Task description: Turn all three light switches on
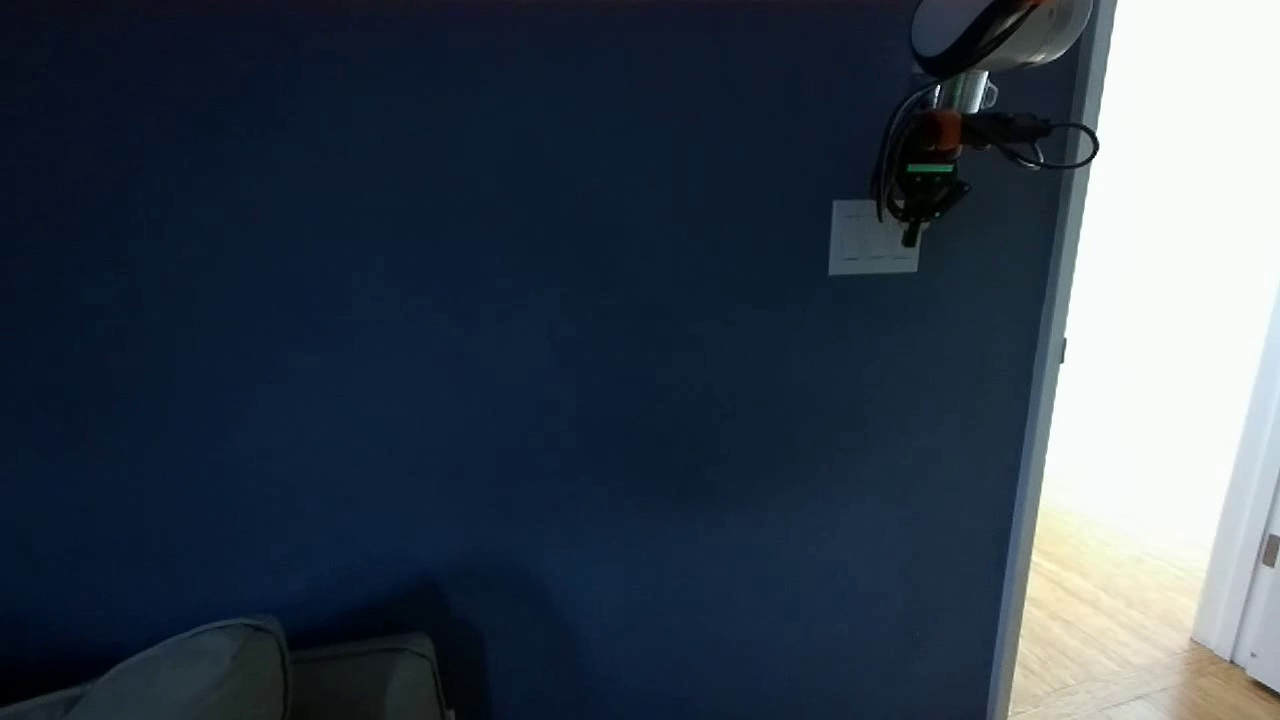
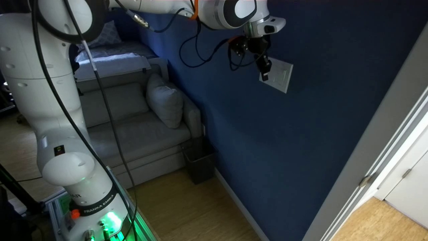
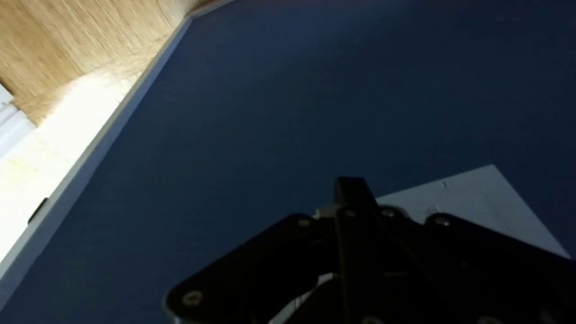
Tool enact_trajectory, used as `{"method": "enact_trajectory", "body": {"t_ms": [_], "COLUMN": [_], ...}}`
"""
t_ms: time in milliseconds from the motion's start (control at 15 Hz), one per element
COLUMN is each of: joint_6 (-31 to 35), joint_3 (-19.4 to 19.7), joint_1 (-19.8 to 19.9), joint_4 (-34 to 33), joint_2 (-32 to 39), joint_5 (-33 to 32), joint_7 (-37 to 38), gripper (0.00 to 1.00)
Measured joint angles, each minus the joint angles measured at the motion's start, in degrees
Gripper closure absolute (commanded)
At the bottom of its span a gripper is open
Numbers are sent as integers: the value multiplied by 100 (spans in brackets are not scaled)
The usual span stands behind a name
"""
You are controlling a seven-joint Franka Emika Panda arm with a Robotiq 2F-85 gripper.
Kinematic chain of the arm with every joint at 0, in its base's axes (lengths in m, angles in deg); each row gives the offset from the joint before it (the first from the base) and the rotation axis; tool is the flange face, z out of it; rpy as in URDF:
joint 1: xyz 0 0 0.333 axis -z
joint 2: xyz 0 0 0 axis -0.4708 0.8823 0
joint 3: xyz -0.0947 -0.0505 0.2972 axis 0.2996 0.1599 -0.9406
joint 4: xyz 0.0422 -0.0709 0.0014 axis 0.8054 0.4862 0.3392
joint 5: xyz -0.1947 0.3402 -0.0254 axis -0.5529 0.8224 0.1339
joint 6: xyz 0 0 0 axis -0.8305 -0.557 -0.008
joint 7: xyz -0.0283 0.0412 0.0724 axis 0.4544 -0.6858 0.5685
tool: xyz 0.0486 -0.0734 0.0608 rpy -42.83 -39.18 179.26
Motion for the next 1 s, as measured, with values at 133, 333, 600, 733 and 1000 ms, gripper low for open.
{"method": "enact_trajectory", "body": {"t_ms": [133,333,600,733,1000], "joint_6": [-179,-217,-218,-291,-400], "joint_3": [15,52,86,86,73], "joint_1": [2,11,18,14,-4], "joint_4": [-49,-79,-110,-111,-112], "joint_2": [-1,-1,-5,-17,-120], "joint_5": [-84,-193,-307,-325,-382], "joint_7": [119,186,210,214,214], "gripper": [100,100,100,100,100]}}
